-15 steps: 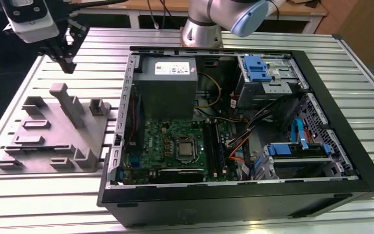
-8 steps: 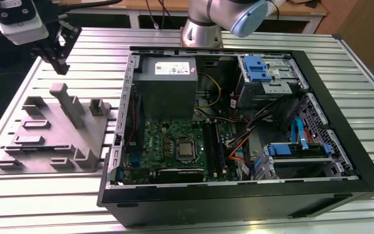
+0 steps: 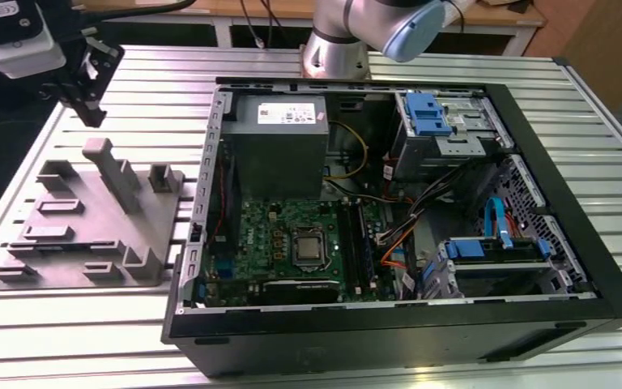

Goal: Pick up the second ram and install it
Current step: 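Reach for the second ram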

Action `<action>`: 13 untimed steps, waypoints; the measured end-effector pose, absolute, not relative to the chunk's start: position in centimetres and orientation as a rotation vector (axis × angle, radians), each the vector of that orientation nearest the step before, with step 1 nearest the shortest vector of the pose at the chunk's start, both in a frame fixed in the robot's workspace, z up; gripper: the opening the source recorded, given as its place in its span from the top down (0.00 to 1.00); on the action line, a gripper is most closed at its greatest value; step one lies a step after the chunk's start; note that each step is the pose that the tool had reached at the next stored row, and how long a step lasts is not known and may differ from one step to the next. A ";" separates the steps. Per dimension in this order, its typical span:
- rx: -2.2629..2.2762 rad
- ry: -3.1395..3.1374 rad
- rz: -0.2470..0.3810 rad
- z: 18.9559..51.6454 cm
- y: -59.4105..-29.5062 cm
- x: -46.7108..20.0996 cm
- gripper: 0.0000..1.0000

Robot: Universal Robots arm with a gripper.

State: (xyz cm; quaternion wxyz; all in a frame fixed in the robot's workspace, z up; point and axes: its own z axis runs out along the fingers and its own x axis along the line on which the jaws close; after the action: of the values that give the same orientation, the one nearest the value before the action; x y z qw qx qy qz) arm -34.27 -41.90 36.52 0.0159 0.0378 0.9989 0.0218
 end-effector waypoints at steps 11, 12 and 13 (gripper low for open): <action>0.118 3.107 0.068 36.0 -42.2 -35.5 0.90; 0.118 3.107 0.068 35.9 -42.2 -35.6 0.90; 0.118 3.107 0.068 35.9 -42.2 -35.7 0.90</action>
State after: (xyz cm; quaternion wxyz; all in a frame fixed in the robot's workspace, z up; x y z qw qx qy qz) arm -35.71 -42.20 35.86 0.0158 0.0378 0.9989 0.0218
